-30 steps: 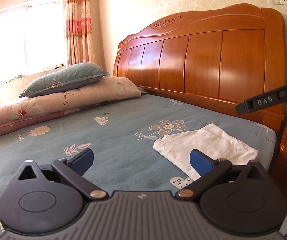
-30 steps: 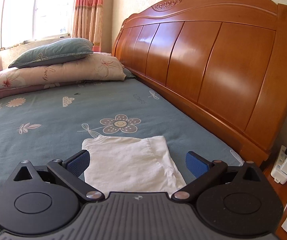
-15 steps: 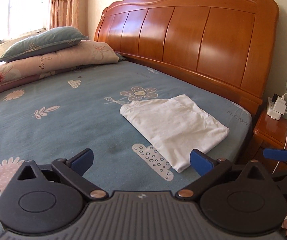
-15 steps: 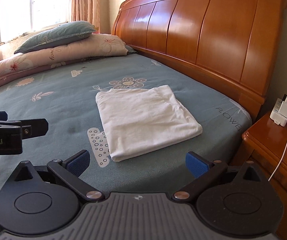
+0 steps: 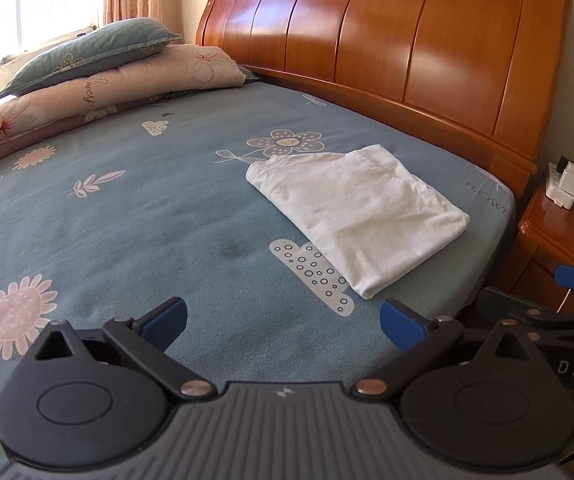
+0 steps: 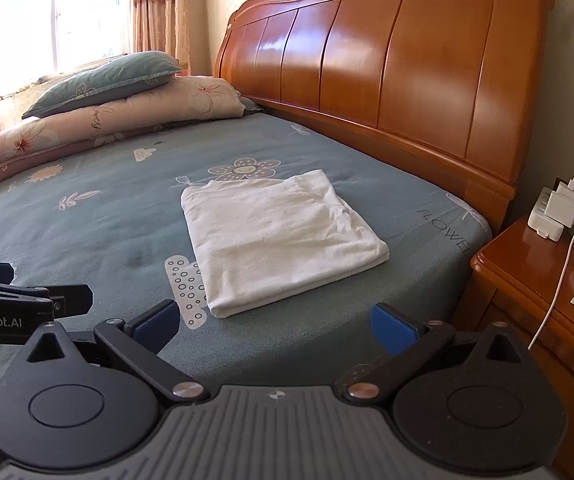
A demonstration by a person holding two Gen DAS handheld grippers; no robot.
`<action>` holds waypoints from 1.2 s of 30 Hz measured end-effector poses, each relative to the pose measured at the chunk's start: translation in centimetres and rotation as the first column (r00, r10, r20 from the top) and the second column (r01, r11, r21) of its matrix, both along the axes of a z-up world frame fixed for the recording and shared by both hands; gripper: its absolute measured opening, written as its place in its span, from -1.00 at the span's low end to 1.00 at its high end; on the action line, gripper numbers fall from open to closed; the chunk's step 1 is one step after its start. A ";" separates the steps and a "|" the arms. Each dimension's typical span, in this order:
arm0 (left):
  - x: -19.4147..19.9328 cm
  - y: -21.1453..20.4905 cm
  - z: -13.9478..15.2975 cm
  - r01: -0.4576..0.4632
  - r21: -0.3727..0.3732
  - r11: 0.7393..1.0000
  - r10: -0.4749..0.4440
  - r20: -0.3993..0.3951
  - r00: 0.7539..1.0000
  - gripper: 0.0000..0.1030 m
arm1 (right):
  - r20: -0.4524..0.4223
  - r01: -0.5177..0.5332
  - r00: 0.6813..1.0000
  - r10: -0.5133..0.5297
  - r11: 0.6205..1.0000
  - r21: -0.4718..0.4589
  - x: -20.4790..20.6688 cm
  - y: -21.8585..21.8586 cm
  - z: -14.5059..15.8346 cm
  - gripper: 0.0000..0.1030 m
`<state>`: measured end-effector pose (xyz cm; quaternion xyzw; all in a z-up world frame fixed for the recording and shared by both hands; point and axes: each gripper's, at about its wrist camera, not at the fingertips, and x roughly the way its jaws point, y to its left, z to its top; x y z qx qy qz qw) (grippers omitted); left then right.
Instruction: Fold clothes
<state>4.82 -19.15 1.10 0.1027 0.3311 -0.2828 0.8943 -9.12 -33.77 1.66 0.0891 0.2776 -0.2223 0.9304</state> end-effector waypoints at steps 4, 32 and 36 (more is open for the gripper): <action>-0.2 -0.4 -0.1 -0.003 0.031 1.000 0.004 -0.008 1.000 0.99 | 0.007 0.010 1.000 -0.010 1.000 0.006 -0.2 -0.3 0.1 1.00; -0.7 -1.5 -0.4 0.023 0.078 0.997 -0.022 -0.011 1.000 0.99 | 0.013 0.041 0.999 -0.041 0.999 0.009 -0.4 -0.7 0.1 1.00; -0.7 -1.5 -0.4 0.020 0.078 0.997 -0.020 -0.011 1.000 0.99 | 0.012 0.039 0.999 -0.039 0.999 0.009 -0.3 -0.7 0.1 1.00</action>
